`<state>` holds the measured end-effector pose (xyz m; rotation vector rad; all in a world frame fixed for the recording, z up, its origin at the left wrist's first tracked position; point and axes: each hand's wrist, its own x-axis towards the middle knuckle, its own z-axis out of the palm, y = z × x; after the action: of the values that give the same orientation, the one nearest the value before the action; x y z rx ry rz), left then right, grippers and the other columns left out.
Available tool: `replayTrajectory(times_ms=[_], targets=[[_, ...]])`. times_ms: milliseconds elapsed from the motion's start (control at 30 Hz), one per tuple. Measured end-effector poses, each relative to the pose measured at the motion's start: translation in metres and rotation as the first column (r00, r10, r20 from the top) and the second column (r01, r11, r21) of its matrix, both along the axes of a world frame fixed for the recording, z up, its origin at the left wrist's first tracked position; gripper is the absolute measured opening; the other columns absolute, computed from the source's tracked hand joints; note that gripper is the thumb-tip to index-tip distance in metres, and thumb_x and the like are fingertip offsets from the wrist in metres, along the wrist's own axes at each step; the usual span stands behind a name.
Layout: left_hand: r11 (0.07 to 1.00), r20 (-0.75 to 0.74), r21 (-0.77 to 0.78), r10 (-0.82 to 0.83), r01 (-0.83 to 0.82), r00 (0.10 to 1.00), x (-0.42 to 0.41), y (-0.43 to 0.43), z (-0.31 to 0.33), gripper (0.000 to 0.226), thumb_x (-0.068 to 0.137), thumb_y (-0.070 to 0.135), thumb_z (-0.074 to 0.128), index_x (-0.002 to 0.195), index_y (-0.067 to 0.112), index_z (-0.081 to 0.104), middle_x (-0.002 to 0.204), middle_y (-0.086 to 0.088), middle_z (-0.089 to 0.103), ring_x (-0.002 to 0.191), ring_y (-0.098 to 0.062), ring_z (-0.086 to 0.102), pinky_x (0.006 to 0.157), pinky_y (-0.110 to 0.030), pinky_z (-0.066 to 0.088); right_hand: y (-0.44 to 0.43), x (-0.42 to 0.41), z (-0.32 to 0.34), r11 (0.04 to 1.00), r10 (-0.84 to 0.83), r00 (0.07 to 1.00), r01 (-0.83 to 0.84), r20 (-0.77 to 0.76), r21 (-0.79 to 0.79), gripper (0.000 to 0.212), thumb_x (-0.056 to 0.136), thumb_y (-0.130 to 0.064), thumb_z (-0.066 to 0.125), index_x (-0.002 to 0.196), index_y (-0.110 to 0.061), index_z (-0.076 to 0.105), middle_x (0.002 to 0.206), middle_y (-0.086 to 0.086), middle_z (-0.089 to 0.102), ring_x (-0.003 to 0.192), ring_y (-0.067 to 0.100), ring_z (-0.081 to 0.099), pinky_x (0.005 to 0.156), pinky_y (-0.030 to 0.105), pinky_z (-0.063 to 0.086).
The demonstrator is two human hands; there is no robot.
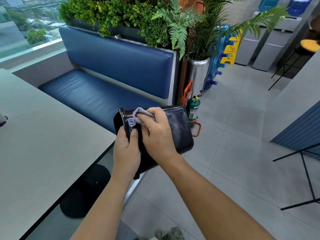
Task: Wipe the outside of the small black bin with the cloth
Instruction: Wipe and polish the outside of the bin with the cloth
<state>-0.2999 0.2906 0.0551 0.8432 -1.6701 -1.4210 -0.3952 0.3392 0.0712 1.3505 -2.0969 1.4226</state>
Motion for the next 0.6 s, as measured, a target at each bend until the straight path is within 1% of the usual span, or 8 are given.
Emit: replayTrajectory(times_ms=[100, 200, 267, 333, 400, 467, 533, 600], targets=[[0.995, 0.057, -0.054, 0.081, -0.078, 0.995, 0.003, 0.004, 0.004, 0.018, 0.112, 0.024, 0.051, 0.115, 0.035, 0.064, 0.103, 0.019, 0.072, 0.099, -0.001, 0.066, 0.092, -0.034, 0.055, 0.003, -0.009, -0.003, 0.999, -0.045, 0.998, 0.045, 0.04, 0.004, 0.029, 0.096, -0.001, 0.06, 0.12, -0.009, 0.074, 0.113, 0.007, 0.056, 0.102, 0.028, 0.055, 0.092, 0.034, 0.048], [0.991, 0.092, -0.082, 0.109, -0.102, 0.99, 0.007, 0.002, 0.006, 0.016, 0.112, 0.026, 0.051, 0.104, 0.035, 0.062, 0.094, 0.027, 0.069, 0.09, 0.003, 0.064, 0.077, -0.015, 0.048, 0.01, -0.029, -0.01, 0.994, -0.113, 0.991, 0.112, 0.074, 0.011, 0.028, 0.095, 0.0, 0.061, 0.118, -0.008, 0.075, 0.111, 0.005, 0.055, 0.103, 0.025, 0.055, 0.095, 0.031, 0.046], [0.99, 0.101, -0.094, 0.115, -0.105, 0.988, 0.008, 0.001, 0.008, 0.015, 0.112, 0.028, 0.052, 0.101, 0.035, 0.061, 0.092, 0.023, 0.069, 0.088, 0.004, 0.063, 0.071, -0.01, 0.044, 0.015, -0.046, -0.016, 0.987, -0.159, 0.982, 0.158, 0.105, 0.018, 0.025, 0.097, -0.001, 0.061, 0.116, -0.007, 0.075, 0.109, 0.001, 0.053, 0.102, 0.022, 0.055, 0.094, 0.029, 0.047], [0.99, 0.104, -0.103, 0.112, -0.102, 0.988, 0.008, 0.002, 0.01, 0.017, 0.112, 0.027, 0.052, 0.1, 0.036, 0.061, 0.091, 0.019, 0.069, 0.087, 0.004, 0.063, 0.07, -0.007, 0.043, 0.022, -0.061, -0.022, 0.977, -0.213, 0.967, 0.212, 0.136, 0.019, 0.021, 0.098, -0.004, 0.062, 0.115, -0.006, 0.075, 0.107, -0.002, 0.05, 0.099, 0.02, 0.054, 0.091, 0.026, 0.048], [0.99, 0.098, -0.098, 0.107, -0.098, 0.989, 0.008, 0.002, 0.012, 0.018, 0.112, 0.027, 0.053, 0.099, 0.036, 0.061, 0.091, 0.023, 0.07, 0.087, 0.004, 0.064, 0.071, -0.007, 0.044, 0.029, -0.075, -0.027, 0.966, -0.26, 0.951, 0.257, 0.166, 0.034, 0.021, 0.1, -0.007, 0.063, 0.117, -0.006, 0.075, 0.107, -0.002, 0.051, 0.099, 0.019, 0.056, 0.092, 0.027, 0.05], [0.992, 0.094, -0.088, 0.103, -0.095, 0.99, 0.007, 0.001, 0.011, 0.018, 0.112, 0.026, 0.053, 0.1, 0.036, 0.061, 0.092, 0.029, 0.069, 0.087, 0.003, 0.064, 0.073, -0.01, 0.046, 0.033, -0.085, -0.033, 0.959, -0.284, 0.941, 0.278, 0.182, 0.055, 0.022, 0.101, -0.008, 0.063, 0.12, -0.007, 0.073, 0.108, -0.003, 0.052, 0.1, 0.019, 0.056, 0.093, 0.034, 0.054], [0.993, 0.094, -0.077, 0.102, -0.095, 0.99, 0.006, 0.0, 0.01, 0.017, 0.112, 0.027, 0.053, 0.1, 0.035, 0.063, 0.093, 0.026, 0.07, 0.088, 0.0, 0.065, 0.077, -0.017, 0.05, 0.038, -0.089, -0.038, 0.954, -0.298, 0.937, 0.291, 0.179, 0.068, 0.024, 0.101, -0.007, 0.063, 0.122, -0.009, 0.073, 0.109, -0.003, 0.052, 0.101, 0.02, 0.055, 0.092, 0.038, 0.055], [0.994, 0.085, -0.051, 0.098, -0.094, 0.991, 0.004, -0.001, 0.008, 0.016, 0.112, 0.027, 0.053, 0.102, 0.031, 0.065, 0.095, 0.018, 0.072, 0.089, -0.004, 0.066, 0.081, -0.026, 0.053, 0.044, -0.087, -0.043, 0.955, -0.298, 0.939, 0.292, 0.172, 0.06, 0.025, 0.099, -0.005, 0.064, 0.123, -0.009, 0.073, 0.11, -0.003, 0.054, 0.102, 0.019, 0.055, 0.092, 0.036, 0.054]])
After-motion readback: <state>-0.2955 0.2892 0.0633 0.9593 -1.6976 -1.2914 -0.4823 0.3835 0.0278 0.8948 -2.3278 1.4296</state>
